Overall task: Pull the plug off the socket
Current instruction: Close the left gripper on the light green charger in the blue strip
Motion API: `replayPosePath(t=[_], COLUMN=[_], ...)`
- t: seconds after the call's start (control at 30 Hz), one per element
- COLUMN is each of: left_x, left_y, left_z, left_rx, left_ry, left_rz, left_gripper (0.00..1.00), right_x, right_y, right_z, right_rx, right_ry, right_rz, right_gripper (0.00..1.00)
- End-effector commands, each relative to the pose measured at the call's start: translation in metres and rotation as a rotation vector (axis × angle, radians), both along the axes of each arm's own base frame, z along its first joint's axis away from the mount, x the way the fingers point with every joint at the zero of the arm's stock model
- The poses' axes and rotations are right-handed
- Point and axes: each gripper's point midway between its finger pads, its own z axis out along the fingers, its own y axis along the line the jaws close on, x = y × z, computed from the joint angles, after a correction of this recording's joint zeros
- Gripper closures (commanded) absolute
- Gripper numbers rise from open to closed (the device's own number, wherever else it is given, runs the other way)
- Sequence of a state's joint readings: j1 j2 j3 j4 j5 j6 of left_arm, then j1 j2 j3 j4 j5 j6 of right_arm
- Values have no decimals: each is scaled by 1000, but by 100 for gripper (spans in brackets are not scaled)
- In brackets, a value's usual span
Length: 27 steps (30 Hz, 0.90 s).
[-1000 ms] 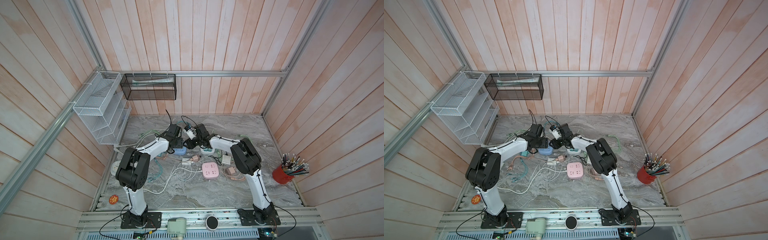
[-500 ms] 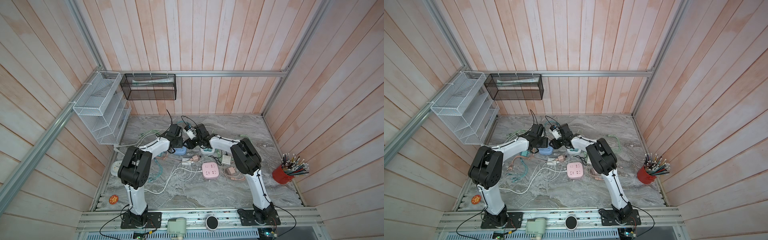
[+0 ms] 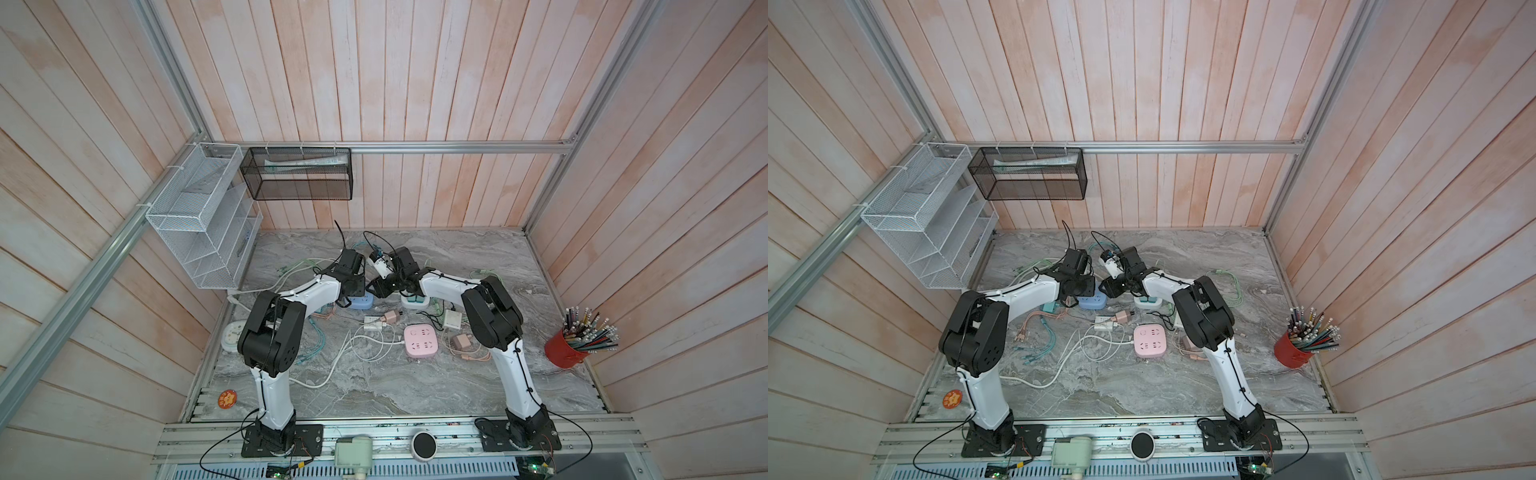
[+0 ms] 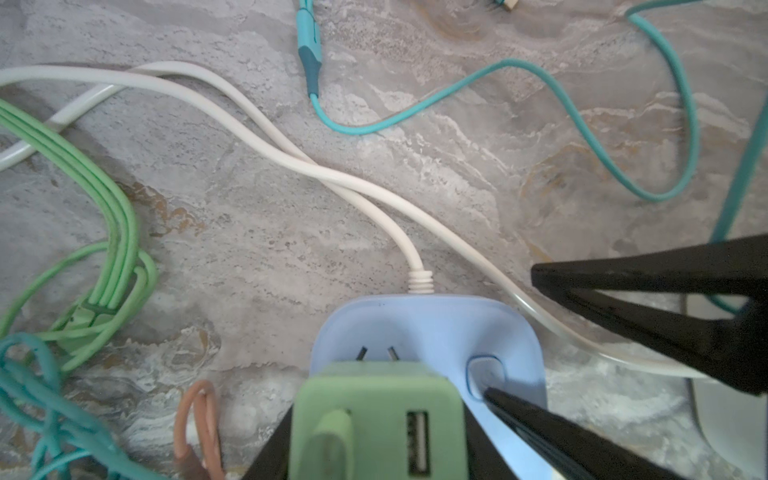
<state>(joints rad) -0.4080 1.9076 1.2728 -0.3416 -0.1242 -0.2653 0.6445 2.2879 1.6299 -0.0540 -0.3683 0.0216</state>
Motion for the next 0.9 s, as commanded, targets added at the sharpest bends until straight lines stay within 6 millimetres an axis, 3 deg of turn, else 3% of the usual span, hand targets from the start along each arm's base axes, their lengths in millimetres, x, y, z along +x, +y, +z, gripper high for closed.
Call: replayPosePath(t=[0.0, 0.2, 0.53, 0.87], left_x=[4, 5, 2, 7], left_y=[-7, -7, -24, -21], left_z=[2, 12, 31, 68], left_rx=[-4, -9, -9, -144], left_ry=[-17, -50, -125, -202], left_rz=[-12, 1, -5, 37], left_gripper=[58, 61, 66, 66], right_x=[-31, -31, -33, -35], right_y=[-61, -61, -62, -64], right_z=[-94, -94, -96, -96], right_rx=[-288, -292, -309, -312], right_ry=[197, 195, 187, 189], right_rz=[-58, -56, -49, -54], right_gripper=[48, 48, 48, 48])
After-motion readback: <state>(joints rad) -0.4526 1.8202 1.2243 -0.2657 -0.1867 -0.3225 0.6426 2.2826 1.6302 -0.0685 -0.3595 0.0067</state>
